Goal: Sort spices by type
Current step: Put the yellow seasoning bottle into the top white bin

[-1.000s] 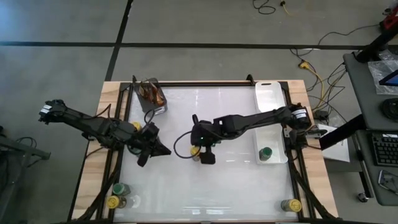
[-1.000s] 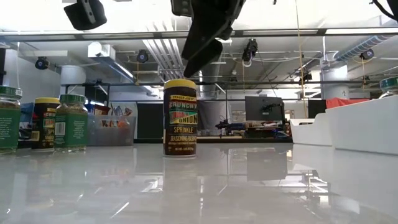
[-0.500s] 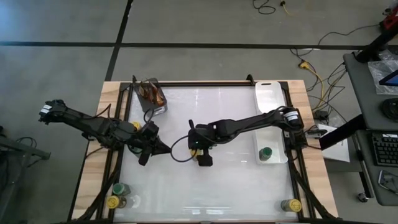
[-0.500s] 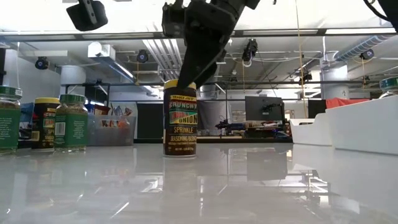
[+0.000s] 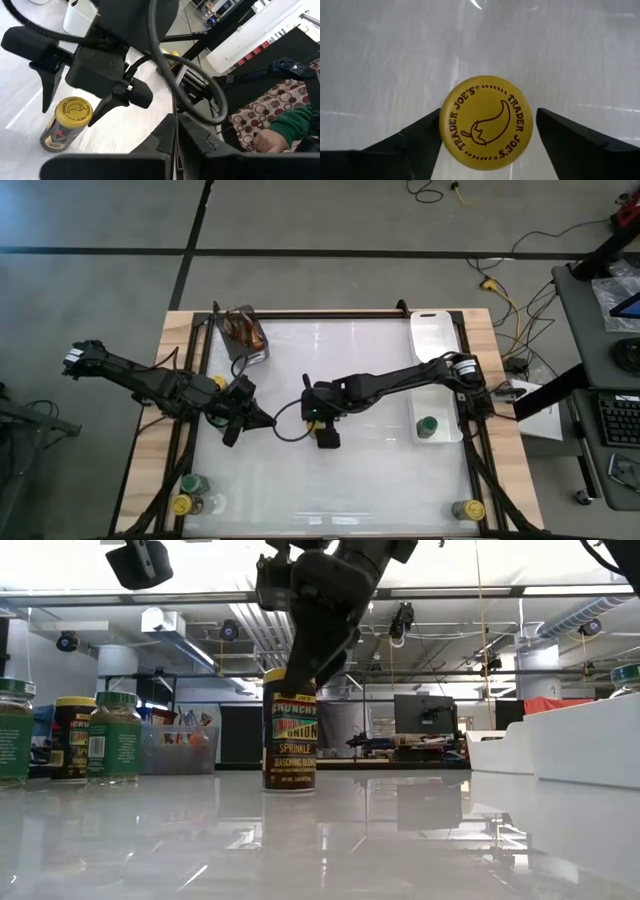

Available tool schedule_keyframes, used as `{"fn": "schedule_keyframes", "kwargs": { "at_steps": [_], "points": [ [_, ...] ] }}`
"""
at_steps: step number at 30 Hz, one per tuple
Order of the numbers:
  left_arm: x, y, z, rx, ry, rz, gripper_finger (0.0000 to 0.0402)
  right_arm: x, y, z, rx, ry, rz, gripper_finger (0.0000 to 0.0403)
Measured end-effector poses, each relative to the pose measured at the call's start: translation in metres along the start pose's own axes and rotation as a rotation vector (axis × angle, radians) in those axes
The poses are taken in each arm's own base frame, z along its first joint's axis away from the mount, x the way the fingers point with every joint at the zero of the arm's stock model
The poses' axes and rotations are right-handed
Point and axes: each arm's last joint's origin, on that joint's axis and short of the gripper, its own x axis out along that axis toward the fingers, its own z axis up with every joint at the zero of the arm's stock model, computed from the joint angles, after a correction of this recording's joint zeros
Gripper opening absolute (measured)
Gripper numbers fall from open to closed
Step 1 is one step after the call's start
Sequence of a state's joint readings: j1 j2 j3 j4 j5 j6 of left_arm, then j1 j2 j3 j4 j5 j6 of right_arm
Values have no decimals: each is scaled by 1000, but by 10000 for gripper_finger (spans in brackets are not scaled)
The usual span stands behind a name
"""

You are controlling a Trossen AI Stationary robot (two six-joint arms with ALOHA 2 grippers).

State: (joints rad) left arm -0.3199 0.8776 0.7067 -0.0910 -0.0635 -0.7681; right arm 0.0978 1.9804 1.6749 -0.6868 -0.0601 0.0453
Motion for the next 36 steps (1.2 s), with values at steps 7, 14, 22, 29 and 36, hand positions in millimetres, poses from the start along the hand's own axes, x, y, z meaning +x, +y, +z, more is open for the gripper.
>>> {"fn": "schedule_keyframes", "kwargs": {
  "at_steps": [7,14,22,29,36],
  "points": [
    [0,0,0,0,0,0,0,-3,0,3,-7,-26,1,226],
    [-1,-2,-1,0,59,-66,0,-35,3,20,-66,-11,0,220],
    [-4,-3,0,0,58,-86,0,-97,-2,20,-126,104,-141,221],
    [0,-2,-2,0,65,-72,0,-147,-27,-17,-16,148,-233,221],
    [7,1,-4,1,71,-31,0,-191,-48,-89,76,160,-293,221]
  ]
}}
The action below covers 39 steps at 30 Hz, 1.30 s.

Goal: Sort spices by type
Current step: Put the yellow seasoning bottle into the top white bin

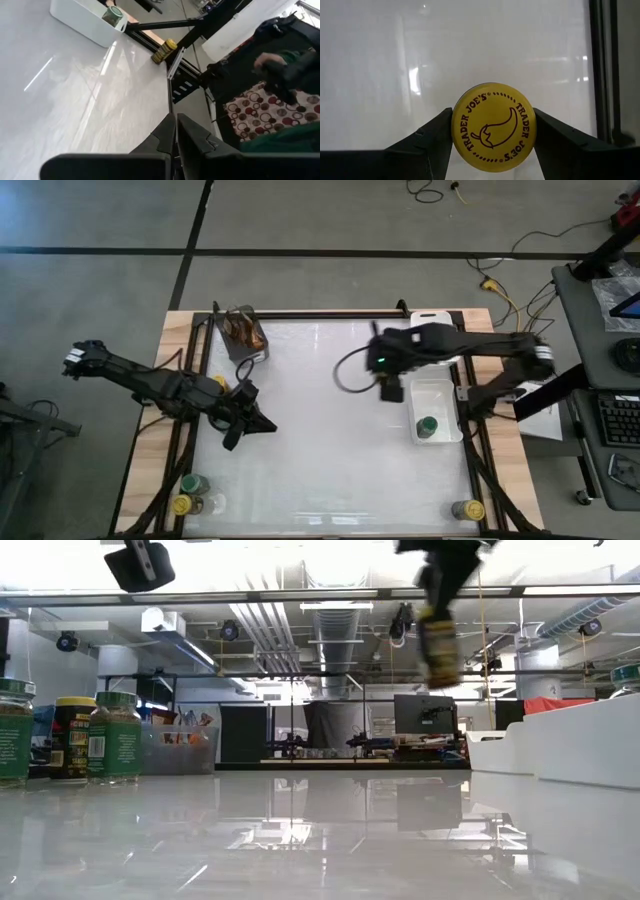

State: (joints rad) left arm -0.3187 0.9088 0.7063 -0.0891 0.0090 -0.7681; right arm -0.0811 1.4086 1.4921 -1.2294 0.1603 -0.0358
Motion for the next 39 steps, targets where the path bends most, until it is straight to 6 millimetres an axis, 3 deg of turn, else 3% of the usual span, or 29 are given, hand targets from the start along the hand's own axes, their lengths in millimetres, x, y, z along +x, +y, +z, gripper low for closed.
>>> {"fn": "schedule_keyframes", "kwargs": {
  "at_steps": [8,14,20,25,30,39],
  "points": [
    [10,3,2,5,-70,72,0,-17,-34,-94,22,-29,-74,221],
    [18,7,-1,15,-45,94,0,-31,-54,-136,28,-95,-177,221],
    [23,8,-3,18,-36,94,0,-13,-65,-168,13,-27,-157,221],
    [21,3,2,62,-76,45,0,5,-76,-180,35,-18,-173,221],
    [17,-3,6,106,-107,-9,0,15,-86,-178,77,-86,-175,221],
    [17,-4,4,108,-89,-27,0,43,-111,-178,229,-62,-115,221]
  ]
}}
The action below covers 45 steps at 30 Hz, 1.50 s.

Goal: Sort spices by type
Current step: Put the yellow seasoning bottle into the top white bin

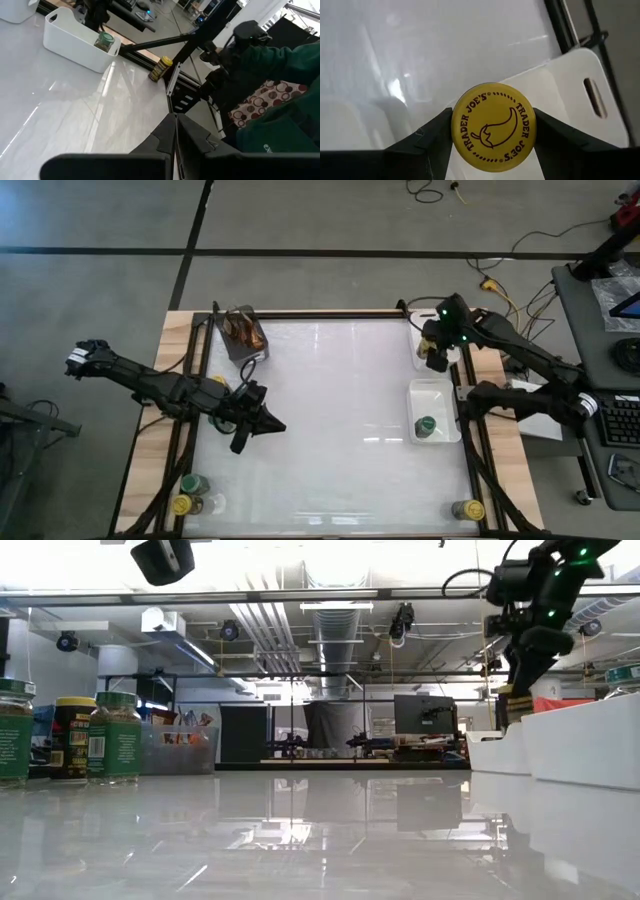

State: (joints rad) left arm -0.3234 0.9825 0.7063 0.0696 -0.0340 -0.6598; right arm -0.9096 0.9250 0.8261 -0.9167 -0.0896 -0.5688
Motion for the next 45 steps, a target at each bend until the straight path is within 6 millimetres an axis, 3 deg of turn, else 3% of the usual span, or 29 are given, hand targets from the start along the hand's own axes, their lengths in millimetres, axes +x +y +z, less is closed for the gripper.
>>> {"fn": "schedule_keyframes", "kwargs": {
  "at_steps": [8,15,29,45],
  "points": [
    [0,-1,-1,1,5,-3,0,7,-19,-6,162,-42,35,221],
    [0,-1,-1,2,17,-17,0,19,-14,-18,170,-21,101,221],
    [0,-1,-1,-1,16,-18,0,27,-10,-24,166,-12,135,223],
    [0,-1,-1,17,15,-18,0,28,-11,-24,197,-15,123,281]
  ]
}}
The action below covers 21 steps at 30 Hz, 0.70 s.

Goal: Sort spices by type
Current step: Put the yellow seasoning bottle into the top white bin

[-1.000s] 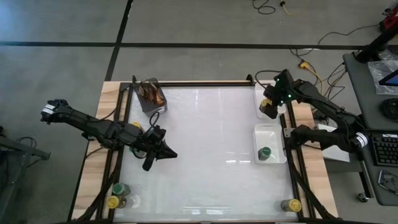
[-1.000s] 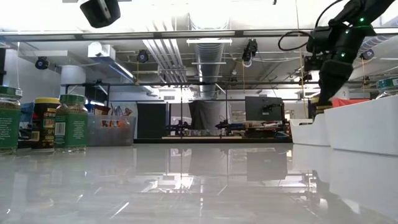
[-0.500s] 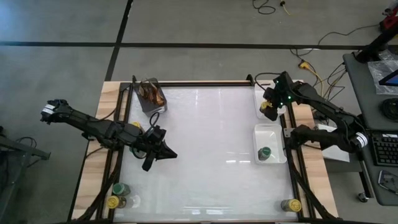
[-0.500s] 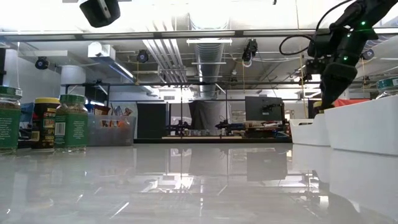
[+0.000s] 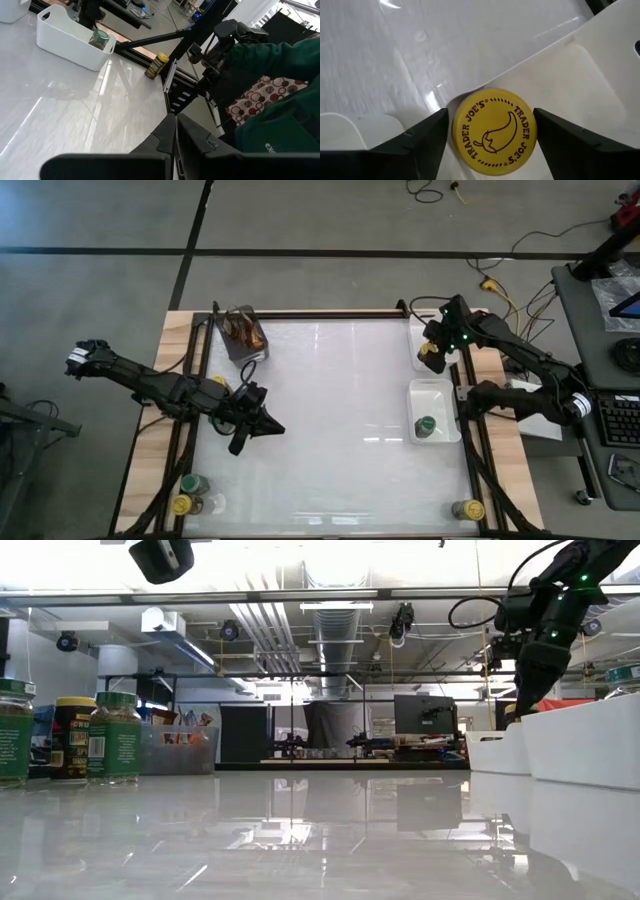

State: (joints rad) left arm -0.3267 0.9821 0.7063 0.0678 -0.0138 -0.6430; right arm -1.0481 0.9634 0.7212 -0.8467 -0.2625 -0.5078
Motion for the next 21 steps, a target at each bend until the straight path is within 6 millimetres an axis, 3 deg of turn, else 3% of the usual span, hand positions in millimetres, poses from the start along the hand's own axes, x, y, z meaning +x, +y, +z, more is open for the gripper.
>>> {"fn": "schedule_keyframes", "kwargs": {
  "at_steps": [9,21],
  "points": [
    [0,0,0,6,-1,0,0,-6,-1,5,30,-25,-14,322],
    [0,0,1,-19,-6,0,0,-47,9,26,34,-186,-67,356]
  ]
}}
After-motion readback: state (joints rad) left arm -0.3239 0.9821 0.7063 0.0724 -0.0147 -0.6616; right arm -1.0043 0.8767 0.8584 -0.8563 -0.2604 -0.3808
